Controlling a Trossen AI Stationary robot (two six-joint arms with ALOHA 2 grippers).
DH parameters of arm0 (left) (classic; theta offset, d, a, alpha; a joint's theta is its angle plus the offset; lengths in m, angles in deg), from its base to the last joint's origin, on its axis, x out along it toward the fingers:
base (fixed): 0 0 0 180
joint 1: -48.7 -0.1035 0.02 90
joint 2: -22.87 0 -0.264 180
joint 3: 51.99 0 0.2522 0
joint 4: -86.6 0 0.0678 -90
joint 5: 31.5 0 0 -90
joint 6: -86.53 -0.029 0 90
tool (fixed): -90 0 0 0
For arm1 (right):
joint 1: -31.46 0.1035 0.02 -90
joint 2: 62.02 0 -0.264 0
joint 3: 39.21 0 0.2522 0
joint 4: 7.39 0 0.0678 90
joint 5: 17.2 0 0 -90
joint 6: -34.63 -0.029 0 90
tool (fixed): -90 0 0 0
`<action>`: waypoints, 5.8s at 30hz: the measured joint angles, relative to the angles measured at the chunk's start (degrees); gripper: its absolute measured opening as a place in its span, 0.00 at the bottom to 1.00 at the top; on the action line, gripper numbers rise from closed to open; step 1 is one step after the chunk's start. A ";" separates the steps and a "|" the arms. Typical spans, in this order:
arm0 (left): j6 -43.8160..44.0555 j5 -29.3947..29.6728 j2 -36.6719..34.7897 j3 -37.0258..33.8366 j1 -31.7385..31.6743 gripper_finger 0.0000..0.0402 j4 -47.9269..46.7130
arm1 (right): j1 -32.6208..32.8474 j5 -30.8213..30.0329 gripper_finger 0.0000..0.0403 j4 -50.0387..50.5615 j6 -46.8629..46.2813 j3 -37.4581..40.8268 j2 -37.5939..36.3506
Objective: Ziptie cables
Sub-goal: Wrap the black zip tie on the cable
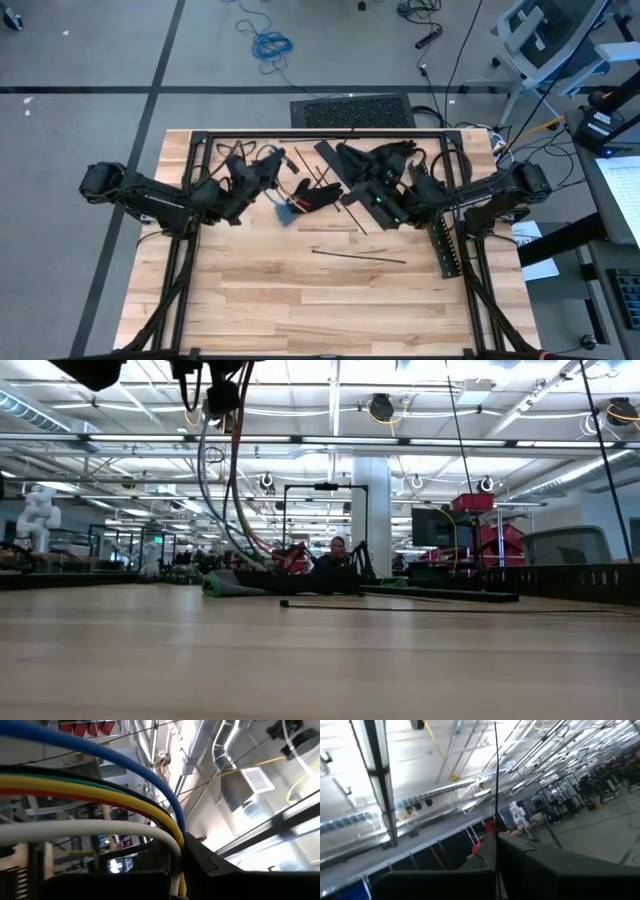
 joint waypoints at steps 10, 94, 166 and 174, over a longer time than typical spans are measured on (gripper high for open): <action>-1.45 -0.72 0.68 3.29 -0.23 0.06 -0.66 | -4.26 5.74 0.00 0.38 -0.91 -4.04 0.74; 0.05 -6.78 11.02 11.53 1.33 0.24 0.44 | -5.97 6.41 0.00 1.54 -1.99 -6.82 3.53; 33.52 8.57 29.76 -1.33 18.67 0.05 -8.79 | 3.30 -2.75 0.00 43.45 -41.06 -6.78 15.01; 48.58 11.16 38.43 1.38 21.85 0.05 -9.14 | 5.39 -5.27 0.00 52.15 -47.07 -6.78 15.09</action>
